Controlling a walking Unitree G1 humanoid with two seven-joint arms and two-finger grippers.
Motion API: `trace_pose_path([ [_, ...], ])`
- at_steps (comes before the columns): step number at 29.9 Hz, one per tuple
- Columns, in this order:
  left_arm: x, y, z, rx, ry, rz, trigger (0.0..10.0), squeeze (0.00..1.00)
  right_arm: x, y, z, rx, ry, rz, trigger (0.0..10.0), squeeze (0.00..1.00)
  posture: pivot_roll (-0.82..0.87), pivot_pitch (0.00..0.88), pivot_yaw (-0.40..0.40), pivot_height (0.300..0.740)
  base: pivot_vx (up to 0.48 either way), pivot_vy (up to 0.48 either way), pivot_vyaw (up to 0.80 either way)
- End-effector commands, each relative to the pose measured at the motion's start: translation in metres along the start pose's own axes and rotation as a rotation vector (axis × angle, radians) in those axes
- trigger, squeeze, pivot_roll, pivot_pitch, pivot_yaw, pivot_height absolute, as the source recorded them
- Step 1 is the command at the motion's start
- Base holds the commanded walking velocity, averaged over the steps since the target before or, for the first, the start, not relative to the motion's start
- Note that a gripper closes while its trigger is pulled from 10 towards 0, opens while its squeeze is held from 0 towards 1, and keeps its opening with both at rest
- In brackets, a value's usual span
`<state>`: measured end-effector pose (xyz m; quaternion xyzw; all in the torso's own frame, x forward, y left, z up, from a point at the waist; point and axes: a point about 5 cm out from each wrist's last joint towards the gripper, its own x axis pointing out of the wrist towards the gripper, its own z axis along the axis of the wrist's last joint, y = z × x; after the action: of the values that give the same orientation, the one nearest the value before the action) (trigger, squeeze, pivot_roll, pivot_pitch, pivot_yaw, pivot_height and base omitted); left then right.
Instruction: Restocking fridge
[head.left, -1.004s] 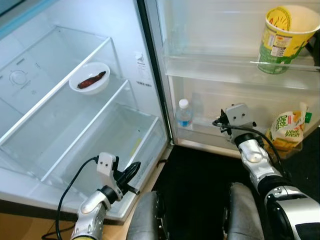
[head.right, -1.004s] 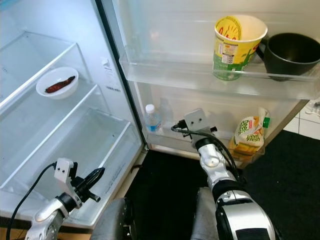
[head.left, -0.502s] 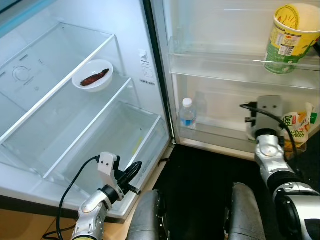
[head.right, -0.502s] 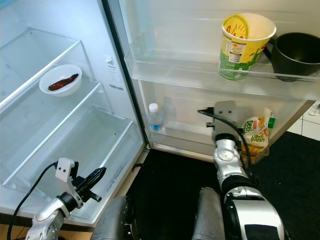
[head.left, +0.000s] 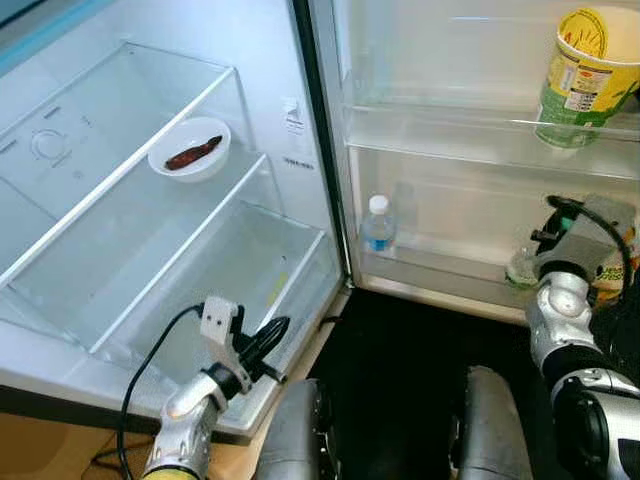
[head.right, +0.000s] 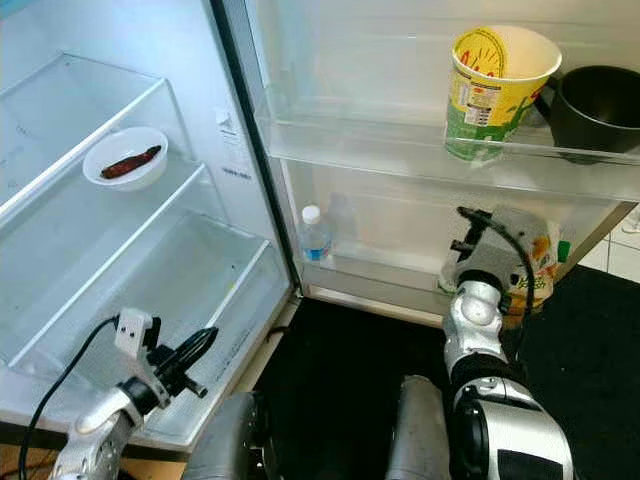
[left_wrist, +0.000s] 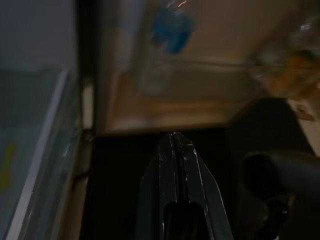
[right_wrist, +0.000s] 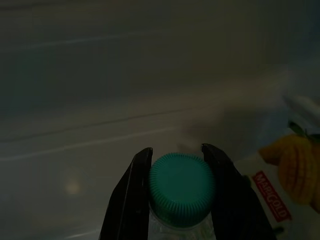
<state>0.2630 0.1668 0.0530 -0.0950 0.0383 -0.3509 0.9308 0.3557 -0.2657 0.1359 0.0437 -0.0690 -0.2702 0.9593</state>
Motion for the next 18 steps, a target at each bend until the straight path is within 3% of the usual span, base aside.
trace_pose_path([
  [1,-0.009,0.003,-0.002,0.010,0.038,-0.019,10.0,0.00,-0.014,-0.010,-0.032,0.011,0.166,-0.049,10.0,0.00,0.09,0.259,0.154,0.551,0.000,0.000,0.00],
  [2,-0.010,0.003,0.003,0.050,0.053,-0.068,10.0,0.00,-0.014,-0.010,-0.033,0.041,0.176,-0.051,10.0,0.00,0.09,0.257,0.157,0.551,0.000,0.000,0.00],
  [11,-0.006,0.004,0.015,0.110,0.050,-0.112,10.0,0.00,-0.015,0.000,-0.036,0.116,0.218,-0.006,10.0,0.00,0.09,0.257,0.159,0.551,0.000,0.000,0.00],
  [18,-0.003,-0.001,0.013,0.109,0.052,-0.125,10.0,0.00,-0.015,0.000,-0.037,0.055,0.236,0.012,10.0,0.00,0.09,0.255,0.156,0.551,0.000,0.000,0.00],
])
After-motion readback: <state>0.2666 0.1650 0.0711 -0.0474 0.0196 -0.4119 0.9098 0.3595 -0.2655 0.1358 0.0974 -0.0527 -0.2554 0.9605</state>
